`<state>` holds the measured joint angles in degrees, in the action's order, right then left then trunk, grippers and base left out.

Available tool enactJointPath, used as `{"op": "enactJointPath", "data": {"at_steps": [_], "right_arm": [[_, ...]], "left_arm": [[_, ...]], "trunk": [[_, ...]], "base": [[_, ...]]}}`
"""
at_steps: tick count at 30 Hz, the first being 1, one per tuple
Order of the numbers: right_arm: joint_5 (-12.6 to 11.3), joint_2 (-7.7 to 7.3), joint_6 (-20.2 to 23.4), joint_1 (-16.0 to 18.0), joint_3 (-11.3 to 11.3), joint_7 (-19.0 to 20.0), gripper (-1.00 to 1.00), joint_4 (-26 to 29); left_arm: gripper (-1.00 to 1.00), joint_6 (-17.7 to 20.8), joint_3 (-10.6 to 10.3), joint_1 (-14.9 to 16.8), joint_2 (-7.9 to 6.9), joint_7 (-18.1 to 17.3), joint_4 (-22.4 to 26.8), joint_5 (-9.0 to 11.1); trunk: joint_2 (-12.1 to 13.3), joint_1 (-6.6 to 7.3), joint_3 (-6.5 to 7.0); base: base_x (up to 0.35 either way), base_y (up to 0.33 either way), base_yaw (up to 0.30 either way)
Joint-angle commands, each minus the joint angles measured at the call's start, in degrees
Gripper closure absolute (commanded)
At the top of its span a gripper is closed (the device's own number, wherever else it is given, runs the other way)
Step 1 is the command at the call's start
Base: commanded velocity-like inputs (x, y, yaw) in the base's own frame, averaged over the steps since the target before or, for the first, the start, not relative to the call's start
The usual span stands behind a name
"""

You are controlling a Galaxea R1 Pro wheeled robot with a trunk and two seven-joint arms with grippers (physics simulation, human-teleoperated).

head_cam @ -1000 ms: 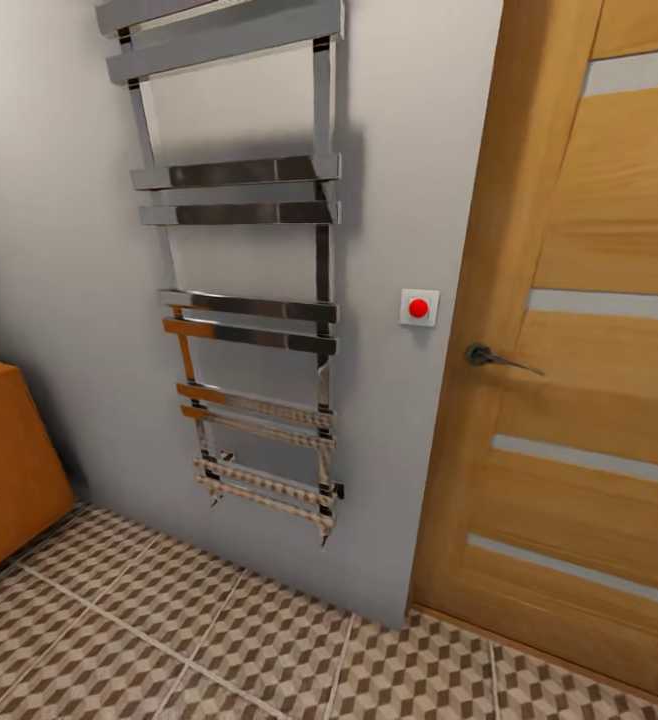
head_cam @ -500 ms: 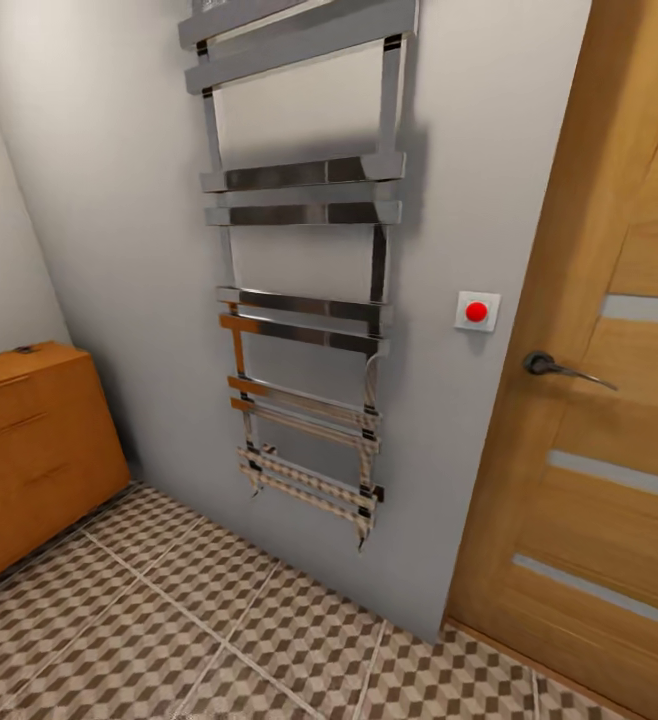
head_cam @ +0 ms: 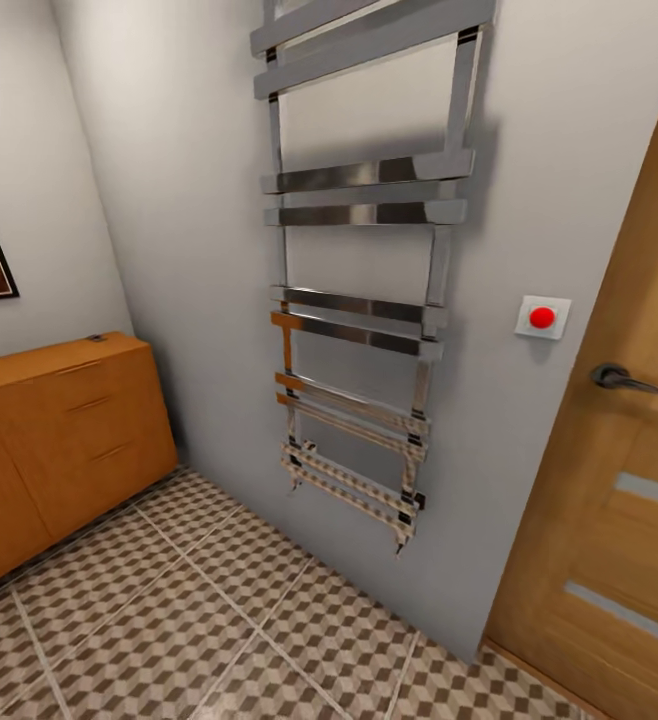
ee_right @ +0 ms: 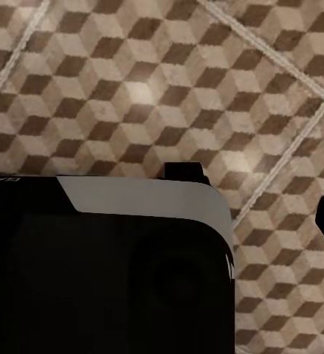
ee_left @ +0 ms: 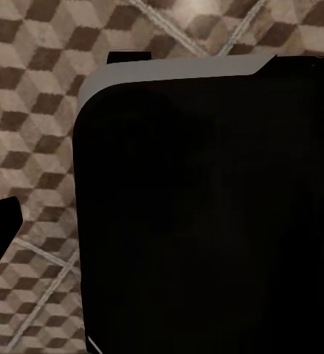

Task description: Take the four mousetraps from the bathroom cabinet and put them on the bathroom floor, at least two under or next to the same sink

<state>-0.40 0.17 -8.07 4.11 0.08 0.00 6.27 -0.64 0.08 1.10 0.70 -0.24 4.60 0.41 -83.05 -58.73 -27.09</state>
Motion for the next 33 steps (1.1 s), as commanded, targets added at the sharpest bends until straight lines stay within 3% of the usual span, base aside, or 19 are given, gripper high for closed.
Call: {"op": "enactJointPath", "data": {"at_steps": [1, 17, 33], "right_arm": [[-0.1, 0.0, -0.2, 0.0, 0.0, 0.0, -1.0, 0.0], [0.0, 0.0, -0.2, 0.0, 0.0, 0.0, -1.0, 0.0], [-0.1, 0.0, -0.2, 0.0, 0.0, 0.0, -1.0, 0.0]], "left_arm": [[-1.0, -0.1, 0.0, 0.0, 0.01, 0.0, 0.0, 0.1], [-1.0, -0.1, 0.0, 0.0, 0.01, 0.0, 0.0, 0.0], [-1.0, -0.1, 0.0, 0.0, 0.01, 0.0, 0.0, 0.1]], "trunk": [[0.0, 0.0, -0.06], [0.0, 0.0, -0.13], [0.0, 0.0, -1.12]], "base": [[0.0, 0.0, 0.283], [0.0, 0.0, 0.282], [0.0, 0.0, 0.216]]}}
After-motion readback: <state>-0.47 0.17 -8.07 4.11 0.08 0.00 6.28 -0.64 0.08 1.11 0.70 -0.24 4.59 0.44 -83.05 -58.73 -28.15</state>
